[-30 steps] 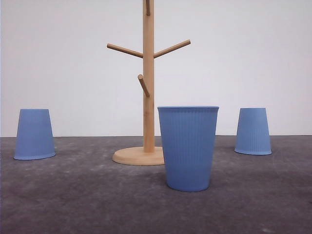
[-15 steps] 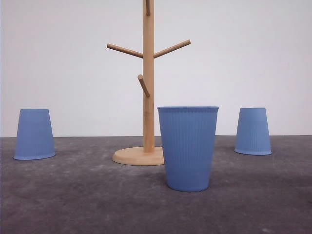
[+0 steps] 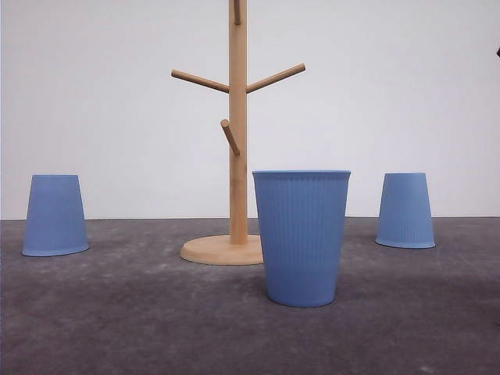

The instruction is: Place three cups

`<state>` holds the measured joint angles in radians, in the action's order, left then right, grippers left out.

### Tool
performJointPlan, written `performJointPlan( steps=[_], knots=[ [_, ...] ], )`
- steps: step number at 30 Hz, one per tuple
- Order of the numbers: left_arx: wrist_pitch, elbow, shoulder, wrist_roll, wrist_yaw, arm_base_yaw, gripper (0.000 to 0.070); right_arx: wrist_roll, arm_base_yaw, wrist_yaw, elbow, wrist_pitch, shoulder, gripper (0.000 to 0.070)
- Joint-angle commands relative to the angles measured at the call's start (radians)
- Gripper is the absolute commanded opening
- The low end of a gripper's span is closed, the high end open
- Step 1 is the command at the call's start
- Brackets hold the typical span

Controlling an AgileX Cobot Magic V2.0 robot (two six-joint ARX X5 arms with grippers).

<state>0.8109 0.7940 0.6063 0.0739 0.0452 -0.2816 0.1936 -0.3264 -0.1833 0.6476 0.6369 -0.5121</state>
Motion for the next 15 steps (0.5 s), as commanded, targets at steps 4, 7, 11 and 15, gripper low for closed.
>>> performJointPlan(
  steps=[4,7,11,15],
  knots=[
    [-0.162,0.025,0.096,0.021,0.0,0.025,0.0524,-0.003,-0.005,0.001,0.016,-0.045,-0.003,0.0363],
    [-0.183,0.069,0.209,0.064,-0.002,0.059,0.0524,-0.003,-0.005,0.001,0.016,-0.069,-0.003,0.0362],
    [-0.163,0.191,0.399,0.07,-0.041,0.124,0.0544,-0.007,-0.005,0.001,0.016,-0.084,-0.003,0.0362],
    [-0.121,0.345,0.588,0.048,-0.081,0.176,0.0639,-0.011,-0.005,0.001,0.016,-0.087,-0.003,0.0362]
  ],
)
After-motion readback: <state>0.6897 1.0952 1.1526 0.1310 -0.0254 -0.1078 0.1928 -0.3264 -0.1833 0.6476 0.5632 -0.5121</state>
